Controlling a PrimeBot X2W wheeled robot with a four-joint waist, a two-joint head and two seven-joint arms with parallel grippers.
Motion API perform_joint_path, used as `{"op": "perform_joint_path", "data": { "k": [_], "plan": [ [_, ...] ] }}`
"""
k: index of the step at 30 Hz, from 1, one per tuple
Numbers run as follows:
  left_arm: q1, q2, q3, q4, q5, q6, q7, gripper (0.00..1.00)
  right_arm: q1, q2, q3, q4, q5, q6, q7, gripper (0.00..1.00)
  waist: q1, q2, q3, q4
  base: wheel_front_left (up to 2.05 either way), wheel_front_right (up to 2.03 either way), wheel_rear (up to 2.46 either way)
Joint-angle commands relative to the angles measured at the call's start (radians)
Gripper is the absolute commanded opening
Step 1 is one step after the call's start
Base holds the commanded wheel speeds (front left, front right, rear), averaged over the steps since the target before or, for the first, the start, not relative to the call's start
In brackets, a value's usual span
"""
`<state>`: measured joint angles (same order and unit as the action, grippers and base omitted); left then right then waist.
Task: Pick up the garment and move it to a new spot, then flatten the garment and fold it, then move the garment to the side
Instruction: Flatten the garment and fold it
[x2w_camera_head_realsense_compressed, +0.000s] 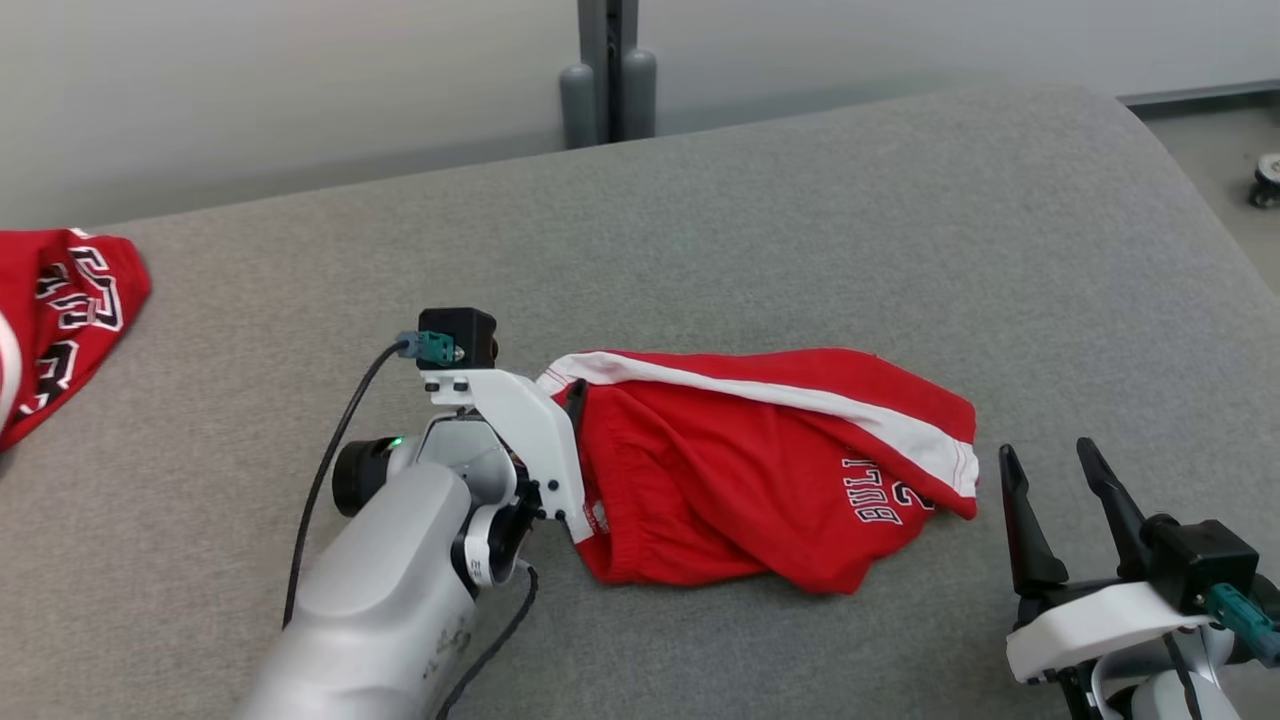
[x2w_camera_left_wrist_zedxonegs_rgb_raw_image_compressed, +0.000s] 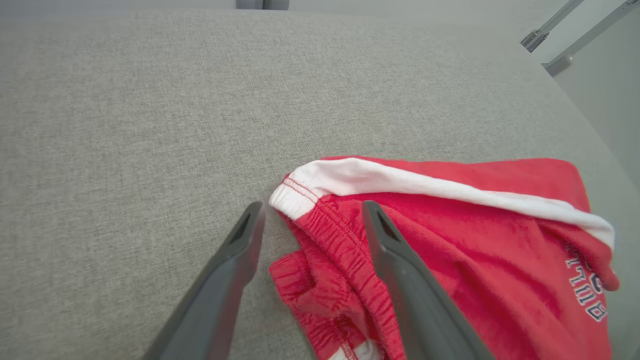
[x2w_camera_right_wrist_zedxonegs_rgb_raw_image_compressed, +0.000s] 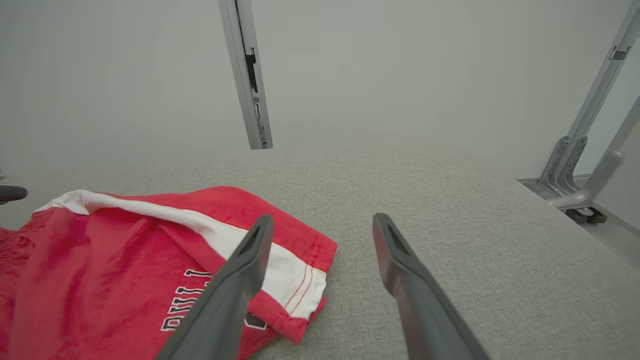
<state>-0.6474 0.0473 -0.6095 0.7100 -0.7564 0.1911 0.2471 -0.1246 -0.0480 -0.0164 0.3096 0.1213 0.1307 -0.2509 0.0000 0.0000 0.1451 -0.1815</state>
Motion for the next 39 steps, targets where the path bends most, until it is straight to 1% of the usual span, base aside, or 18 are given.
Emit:
{"op": "perform_joint_path", "data": {
  "k": [1,7,10,15,17,22,29,31,33,34,38,39],
  "plan": [
    [-0.028,0.006,-0.003,0.019,-0.015,0.008,0.005,1.0,-0.015,-0.005,0.003,0.004,0.006,0.0,-0.01,1.0,0.0,0.0,0.019,-0.018,0.0,0.0,0.0],
    [-0.076,0.006,-0.03,0.102,-0.077,0.026,0.033,1.0,-0.035,-0.005,0.017,0.014,0.018,0.0,-0.015,1.0,0.0,0.0,0.033,-0.034,0.0,0.0,0.0],
    [-0.081,0.006,-0.036,0.103,-0.126,0.014,0.032,1.0,-0.037,-0.005,0.016,0.016,0.019,0.0,-0.017,1.0,0.0,0.0,0.034,-0.036,0.0,0.0,0.0],
    [-0.081,0.006,-0.046,0.077,-0.237,0.01,0.041,1.0,-0.037,-0.005,0.018,0.006,0.018,0.0,-0.016,1.0,0.0,0.0,0.035,-0.042,0.0,0.0,0.0],
    [-0.089,0.006,-0.05,0.074,-0.273,0.022,0.032,1.0,-0.039,-0.005,0.024,0.001,0.021,0.0,-0.015,1.0,0.0,0.0,0.038,-0.05,0.0,0.0,0.0],
    [-0.114,0.006,-0.059,0.112,-0.304,0.045,-0.015,1.0,-0.047,-0.005,0.033,-0.011,0.024,0.0,-0.015,1.0,0.0,0.0,0.052,-0.076,0.0,0.0,0.0],
    [-0.152,0.006,-0.038,0.18,-0.342,0.057,-0.082,1.0,-0.038,-0.005,0.026,-0.019,0.019,0.0,-0.016,1.0,0.0,0.0,0.068,-0.095,0.0,0.0,0.0],
    [-0.159,0.006,-0.033,0.199,-0.352,0.06,-0.101,0.95,-0.035,-0.005,0.025,-0.022,0.02,0.0,-0.016,1.0,0.0,0.0,0.07,-0.096,0.0,0.0,0.0],
    [-0.166,0.006,-0.035,0.212,-0.362,0.052,-0.112,0.87,-0.034,-0.005,0.023,-0.022,0.021,0.0,-0.016,1.0,0.0,0.0,0.071,-0.094,0.0,0.0,0.0],
    [-0.169,0.006,-0.034,0.215,-0.368,0.047,-0.117,0.84,-0.034,-0.005,0.022,-0.022,0.022,0.0,-0.016,1.0,0.0,0.0,0.071,-0.092,0.0,0.0,0.0],
    [-0.167,0.006,-0.032,0.207,-0.401,0.029,-0.144,0.84,-0.035,-0.005,0.022,-0.02,0.026,0.0,-0.016,1.0,0.0,0.0,0.068,-0.082,0.0,0.0,0.0],
    [-0.167,0.006,-0.028,0.203,-0.408,0.028,-0.154,0.79,-0.036,-0.005,0.023,-0.019,0.027,0.0,-0.016,1.0,0.0,0.0,0.068,-0.079,0.0,0.0,0.0]
  ]
}}
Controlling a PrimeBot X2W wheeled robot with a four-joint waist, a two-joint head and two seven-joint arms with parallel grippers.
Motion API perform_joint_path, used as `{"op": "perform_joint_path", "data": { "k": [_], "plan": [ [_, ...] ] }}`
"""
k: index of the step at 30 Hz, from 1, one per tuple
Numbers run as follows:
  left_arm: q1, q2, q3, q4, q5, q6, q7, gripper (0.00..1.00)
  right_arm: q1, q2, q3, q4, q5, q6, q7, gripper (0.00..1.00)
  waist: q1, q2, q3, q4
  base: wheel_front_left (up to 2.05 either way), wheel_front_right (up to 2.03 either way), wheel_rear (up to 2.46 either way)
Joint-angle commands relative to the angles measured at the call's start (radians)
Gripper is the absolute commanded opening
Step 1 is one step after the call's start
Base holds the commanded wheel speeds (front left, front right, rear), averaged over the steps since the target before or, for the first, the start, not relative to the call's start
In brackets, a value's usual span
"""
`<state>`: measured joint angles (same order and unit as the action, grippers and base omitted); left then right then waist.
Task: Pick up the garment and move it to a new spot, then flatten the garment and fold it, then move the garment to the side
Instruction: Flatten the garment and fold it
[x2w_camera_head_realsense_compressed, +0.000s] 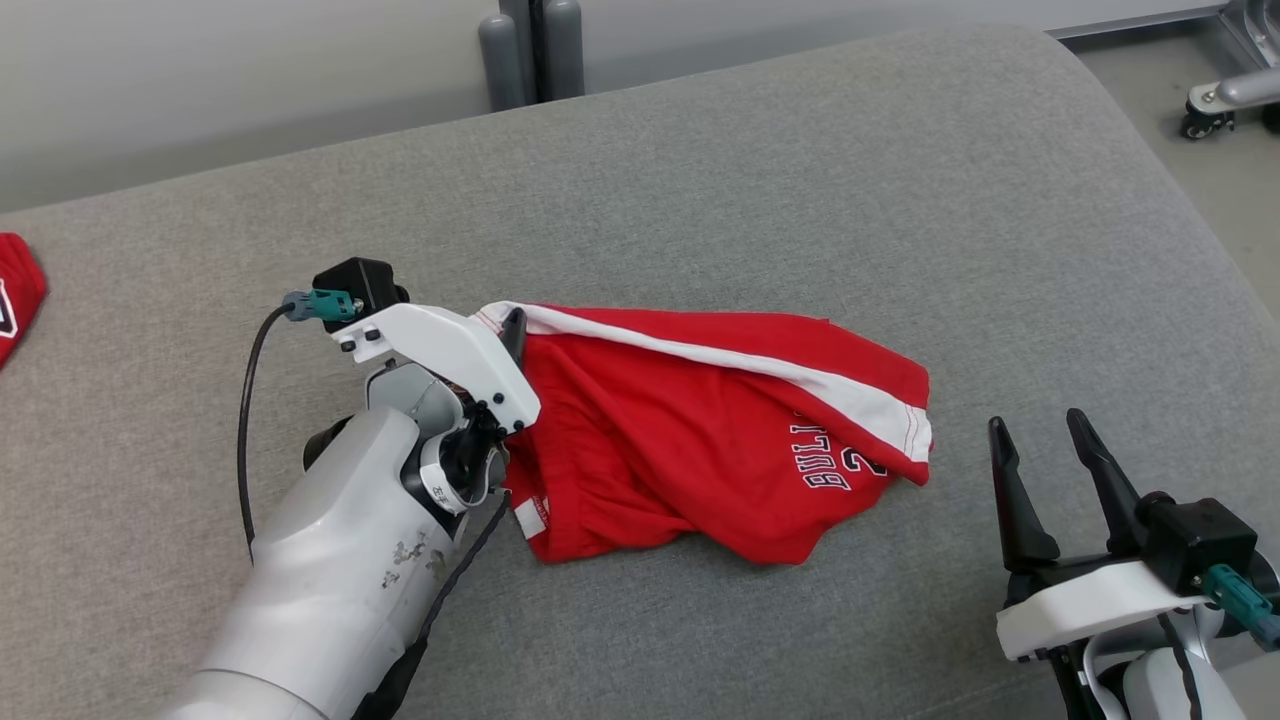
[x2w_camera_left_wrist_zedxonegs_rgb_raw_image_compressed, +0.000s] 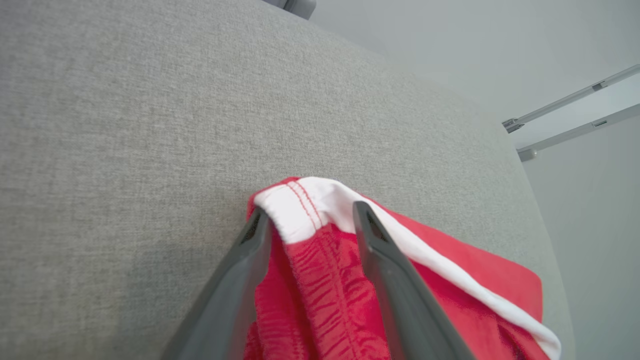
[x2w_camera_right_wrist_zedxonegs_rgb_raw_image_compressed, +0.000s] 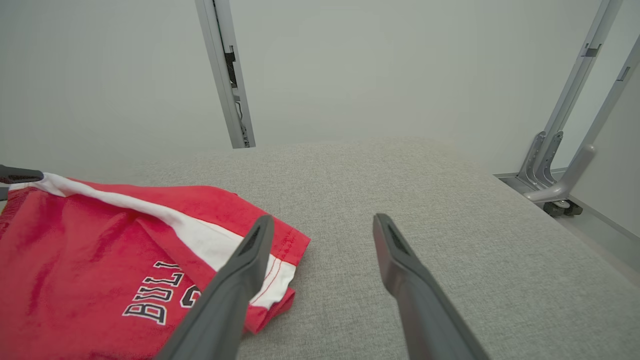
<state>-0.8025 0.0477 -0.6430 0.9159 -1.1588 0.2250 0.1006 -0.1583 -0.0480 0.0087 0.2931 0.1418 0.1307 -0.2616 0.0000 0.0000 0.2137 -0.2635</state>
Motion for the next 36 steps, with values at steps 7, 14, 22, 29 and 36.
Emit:
{"op": "perform_joint_path", "data": {
  "k": [7,14,22,29,36],
  "plan": [
    [-0.014,0.005,-0.024,-0.013,-0.029,-0.013,-0.042,0.0,-0.005,-0.005,0.006,0.001,0.006,0.0,-0.005,1.0,0.0,0.0,-0.005,0.016,0.0,0.0,0.0],
    [0.005,0.005,-0.095,-0.032,-0.007,-0.053,-0.095,0.0,-0.001,-0.005,-0.01,0.006,0.001,0.0,-0.005,1.0,0.0,0.0,-0.013,0.032,0.0,0.0,0.0],
    [0.098,0.015,-0.143,-0.114,0.017,-0.109,-0.168,0.0,0.015,-0.005,-0.046,0.047,-0.008,0.0,-0.005,1.0,0.0,0.0,-0.039,0.078,0.0,0.0,0.0],
    [0.206,0.068,-0.139,-0.259,0.02,-0.08,-0.212,0.0,-0.012,-0.013,-0.062,0.132,0.013,0.0,0.043,1.0,0.0,0.0,-0.05,0.125,0.0,0.0,0.0],
    [0.287,0.121,-0.158,-0.397,0.038,-0.024,-0.209,0.0,-0.081,-0.028,-0.059,0.226,0.106,0.0,0.07,1.0,0.0,0.0,-0.045,0.15,0.0,0.0,0.0]
  ]
}}
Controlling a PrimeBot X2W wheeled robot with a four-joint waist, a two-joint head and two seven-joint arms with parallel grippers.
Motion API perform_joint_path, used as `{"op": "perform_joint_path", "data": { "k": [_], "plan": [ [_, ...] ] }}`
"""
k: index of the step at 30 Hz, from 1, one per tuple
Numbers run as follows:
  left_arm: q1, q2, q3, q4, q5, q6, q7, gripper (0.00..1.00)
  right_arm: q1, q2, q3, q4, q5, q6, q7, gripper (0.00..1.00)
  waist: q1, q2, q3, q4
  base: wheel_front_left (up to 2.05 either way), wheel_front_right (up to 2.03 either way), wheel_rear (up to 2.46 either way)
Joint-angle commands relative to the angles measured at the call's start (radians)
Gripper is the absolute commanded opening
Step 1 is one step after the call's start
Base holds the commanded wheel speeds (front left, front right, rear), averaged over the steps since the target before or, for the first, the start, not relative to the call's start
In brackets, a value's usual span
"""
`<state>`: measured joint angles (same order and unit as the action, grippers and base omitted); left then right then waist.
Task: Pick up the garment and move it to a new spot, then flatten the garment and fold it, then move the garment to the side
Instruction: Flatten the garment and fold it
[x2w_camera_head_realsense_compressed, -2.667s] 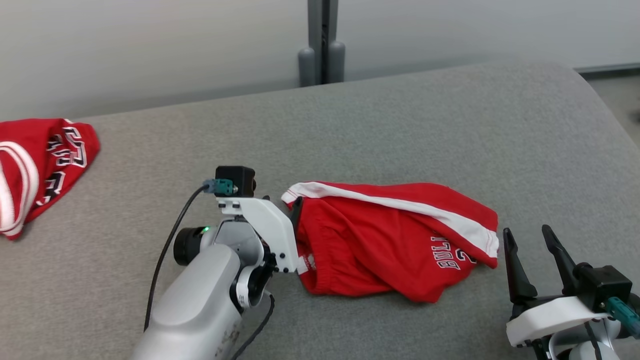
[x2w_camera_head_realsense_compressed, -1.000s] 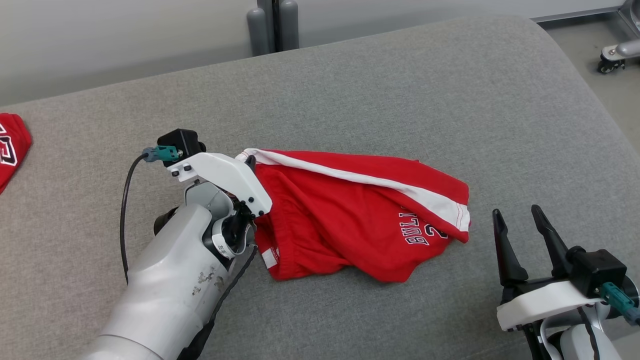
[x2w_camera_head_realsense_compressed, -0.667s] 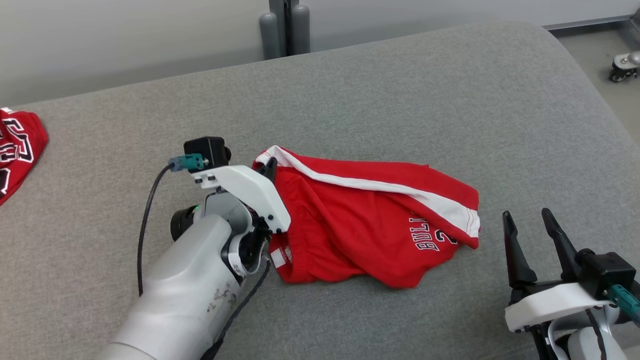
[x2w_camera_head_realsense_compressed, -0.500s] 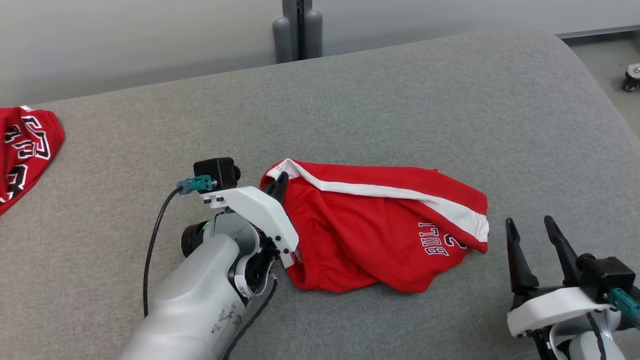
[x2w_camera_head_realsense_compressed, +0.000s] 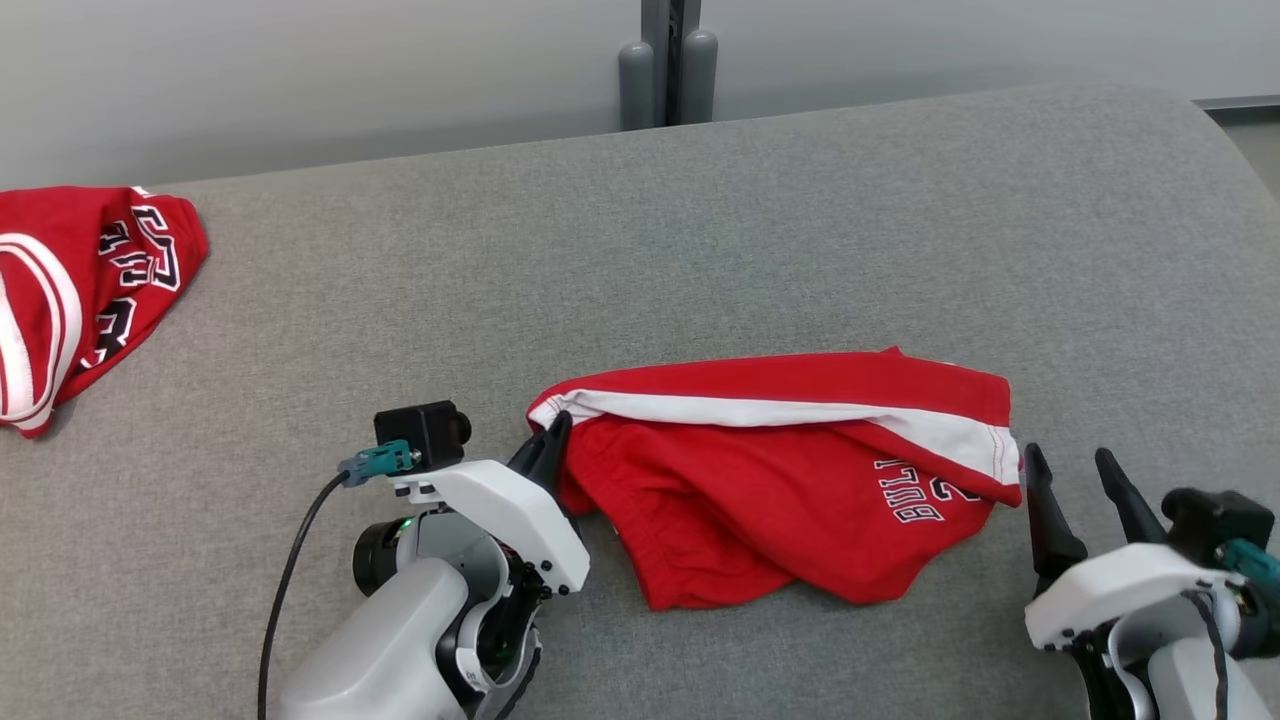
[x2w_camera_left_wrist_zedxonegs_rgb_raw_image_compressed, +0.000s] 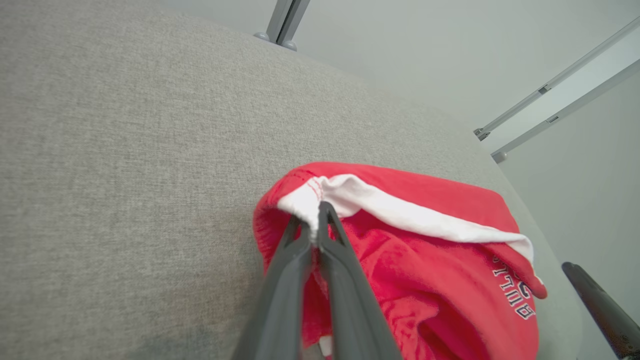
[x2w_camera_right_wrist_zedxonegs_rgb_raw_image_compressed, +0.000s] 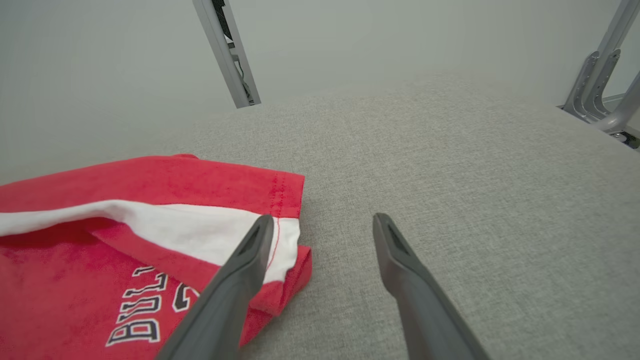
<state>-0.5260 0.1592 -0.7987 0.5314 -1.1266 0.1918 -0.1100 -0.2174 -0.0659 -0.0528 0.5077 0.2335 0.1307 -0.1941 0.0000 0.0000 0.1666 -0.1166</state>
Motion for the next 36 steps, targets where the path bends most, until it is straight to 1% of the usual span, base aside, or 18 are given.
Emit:
{"op": "perform_joint_path", "data": {
  "k": [1,6,9,13,15,19,30,33,36],
  "plan": [
    [0.017,0.013,-0.005,-0.029,0.008,0.017,0.003,0.0,-0.037,-0.013,0.011,0.026,0.03,0.0,0.008,1.0,0.0,0.0,0.003,0.006,0.0,0.0,0.0],
    [0.034,0.027,-0.014,-0.081,0.011,0.047,0.022,0.0,-0.105,-0.036,0.068,0.102,0.1,0.0,0.046,1.0,0.0,0.0,0.005,0.016,0.0,0.0,0.0],
    [0.041,0.035,-0.018,-0.097,0.014,0.057,0.027,0.0,-0.134,-0.049,0.112,0.137,0.146,0.0,0.082,1.0,0.0,0.0,0.005,0.017,0.0,0.0,0.0],
    [0.045,0.041,-0.021,-0.107,0.018,0.065,0.029,0.0,-0.159,-0.072,0.168,0.156,0.187,0.0,0.12,1.0,0.0,0.0,0.005,0.019,0.0,0.0,0.0],
    [0.048,0.044,-0.022,-0.113,0.018,0.07,0.03,0.0,-0.171,-0.088,0.217,0.166,0.247,0.0,0.156,1.0,0.0,0.0,0.003,0.02,0.0,0.0,0.0],
    [0.049,0.048,-0.025,-0.119,0.019,0.074,0.033,0.0,-0.177,-0.112,0.276,0.168,0.313,0.0,0.194,1.0,0.0,0.0,0.0,0.021,0.0,0.0,0.0],
    [0.066,0.057,-0.032,-0.132,0.018,0.081,0.037,0.0,-0.163,-0.133,0.363,0.133,0.492,0.0,0.206,1.0,0.0,0.0,-0.016,0.02,0.0,0.0,0.0],
    [0.068,0.059,-0.033,-0.136,0.017,0.082,0.039,0.0,-0.159,-0.152,0.373,0.147,0.502,0.0,0.195,1.0,0.0,0.0,-0.017,0.019,0.0,0.0,0.0],
    [0.066,0.062,-0.033,-0.14,0.018,0.084,0.041,0.0,-0.17,-0.152,0.371,0.175,0.516,0.0,0.188,1.0,0.0,0.0,-0.016,0.019,0.0,0.0,0.0]
  ]
}}
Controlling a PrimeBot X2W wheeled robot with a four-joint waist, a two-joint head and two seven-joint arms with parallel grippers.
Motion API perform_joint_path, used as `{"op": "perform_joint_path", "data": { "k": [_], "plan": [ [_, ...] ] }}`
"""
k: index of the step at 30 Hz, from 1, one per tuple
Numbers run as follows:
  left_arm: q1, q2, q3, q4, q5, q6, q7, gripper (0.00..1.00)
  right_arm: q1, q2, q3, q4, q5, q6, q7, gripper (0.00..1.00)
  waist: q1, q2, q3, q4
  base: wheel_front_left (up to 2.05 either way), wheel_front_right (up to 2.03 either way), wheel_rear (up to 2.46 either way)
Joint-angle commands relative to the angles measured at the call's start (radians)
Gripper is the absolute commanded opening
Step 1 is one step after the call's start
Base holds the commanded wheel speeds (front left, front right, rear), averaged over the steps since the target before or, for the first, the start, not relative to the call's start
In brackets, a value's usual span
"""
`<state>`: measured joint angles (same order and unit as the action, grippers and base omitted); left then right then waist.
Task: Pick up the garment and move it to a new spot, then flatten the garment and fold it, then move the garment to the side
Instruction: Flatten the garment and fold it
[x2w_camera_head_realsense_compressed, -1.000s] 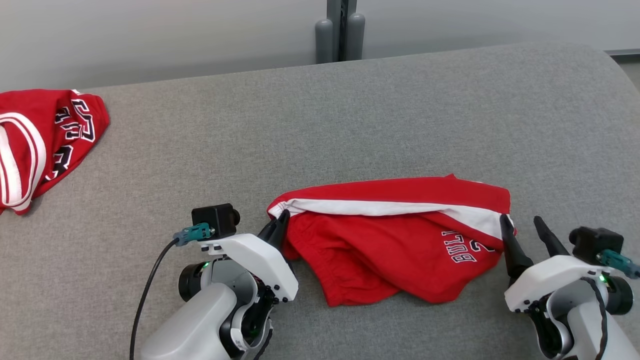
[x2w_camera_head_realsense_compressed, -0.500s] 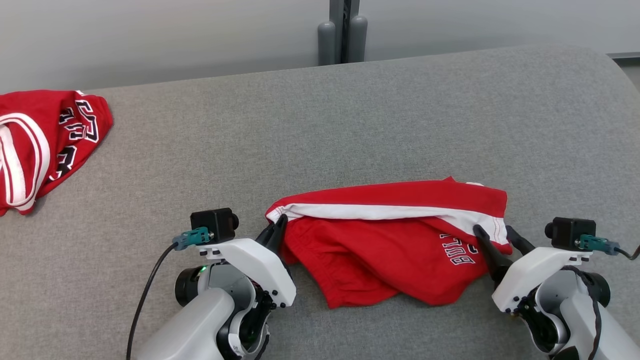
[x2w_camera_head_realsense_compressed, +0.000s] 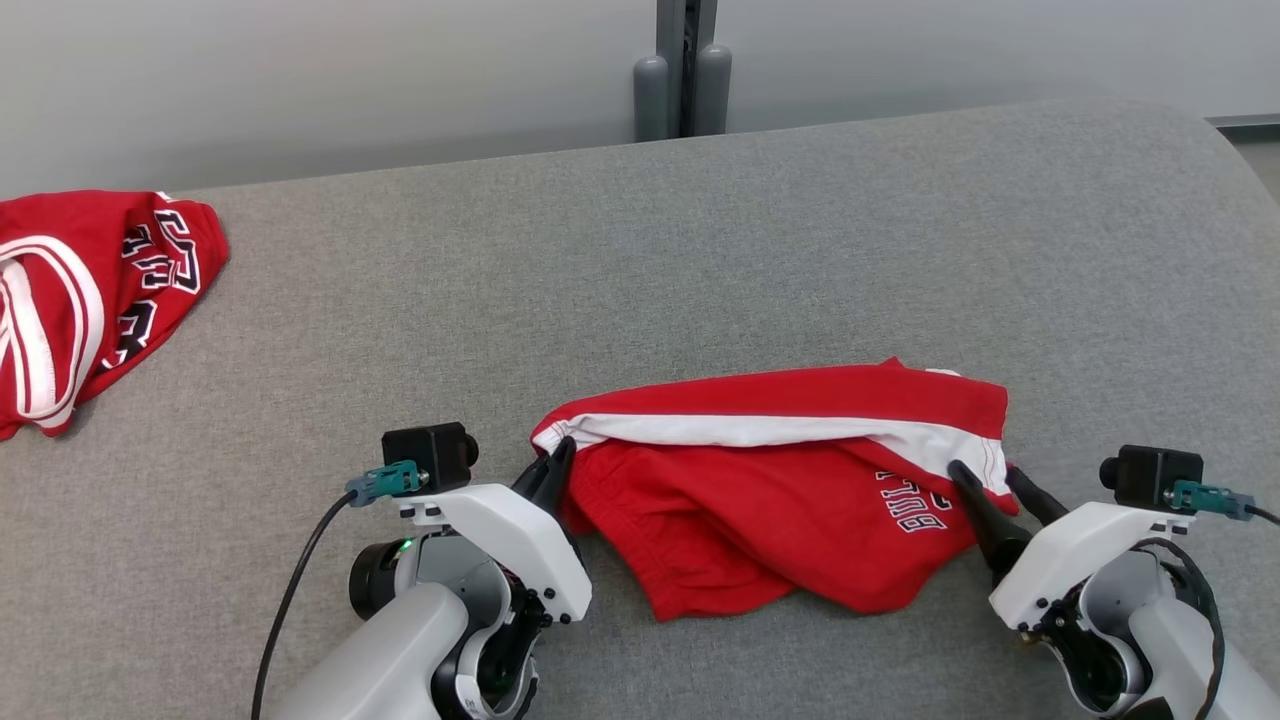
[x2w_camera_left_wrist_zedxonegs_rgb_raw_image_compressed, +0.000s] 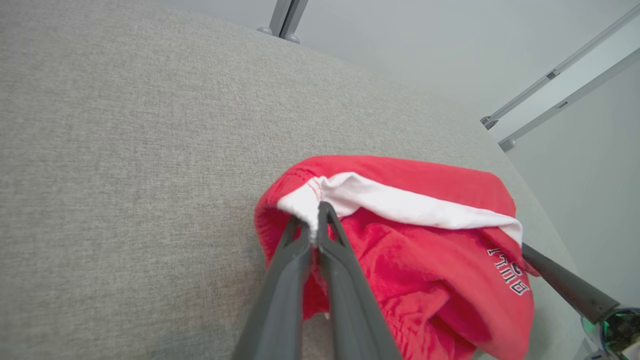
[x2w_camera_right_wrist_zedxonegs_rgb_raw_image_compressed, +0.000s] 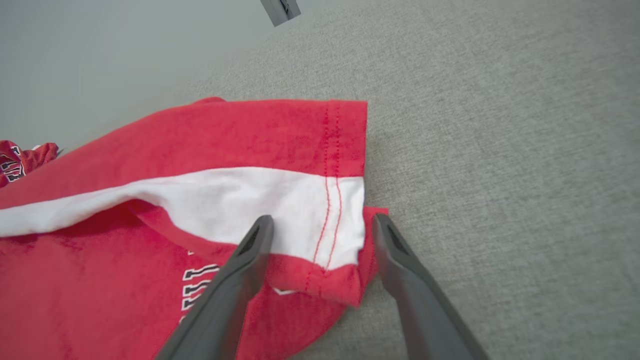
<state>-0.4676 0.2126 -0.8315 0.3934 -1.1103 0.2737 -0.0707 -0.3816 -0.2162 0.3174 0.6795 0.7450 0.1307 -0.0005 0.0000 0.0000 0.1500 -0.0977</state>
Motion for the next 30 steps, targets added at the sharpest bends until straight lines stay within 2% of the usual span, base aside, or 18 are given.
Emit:
{"op": "perform_joint_path", "data": {
  "k": [1,4,8,15,22,24,27,30],
  "plan": [
    [0.009,0.009,-0.001,-0.003,0.001,0.003,0.003,0.0,-0.009,0.002,0.001,0.009,0.015,0.0,-0.004,1.0,0.0,0.0,0.0,0.0,0.0,0.0,0.0],
    [0.009,0.011,-0.001,-0.007,-0.001,0.006,0.003,0.0,-0.021,0.016,0.003,0.019,0.068,0.0,0.015,1.0,0.0,0.0,0.003,0.001,0.0,0.0,0.0],
    [0.007,0.015,0.0,-0.012,0.0,0.009,0.004,0.0,-0.036,0.02,0.011,0.018,0.14,0.0,0.032,0.92,0.0,0.0,0.008,0.001,0.0,0.0,0.0],
    [0.001,0.017,0.001,-0.017,0.0,0.011,0.006,0.0,-0.054,-0.013,0.045,-0.013,0.205,0.0,-0.006,0.8,0.0,0.0,0.014,0.006,0.0,0.0,0.0],
    [0.008,0.02,0.004,-0.02,-0.005,0.013,0.006,0.0,-0.04,-0.046,0.088,-0.065,0.236,0.0,-0.026,0.76,0.0,0.0,0.014,0.0,0.0,0.0,0.0],
    [0.009,0.021,0.005,-0.022,-0.007,0.013,0.005,0.0,-0.04,-0.056,0.106,-0.071,0.243,0.0,-0.015,0.71,0.0,0.0,0.016,-0.002,0.0,0.0,0.0],
    [0.008,0.023,0.007,-0.024,-0.006,0.014,0.004,0.0,-0.049,-0.065,0.132,-0.068,0.249,0.0,-0.002,0.5,0.0,0.0,0.019,-0.003,0.0,0.0,0.0],
    [0.004,0.024,0.006,-0.023,-0.005,0.013,0.003,0.0,-0.066,-0.07,0.148,-0.053,0.252,0.0,-0.001,0.43,0.0,0.0,0.022,-0.001,0.0,0.0,0.0]
  ]
}}
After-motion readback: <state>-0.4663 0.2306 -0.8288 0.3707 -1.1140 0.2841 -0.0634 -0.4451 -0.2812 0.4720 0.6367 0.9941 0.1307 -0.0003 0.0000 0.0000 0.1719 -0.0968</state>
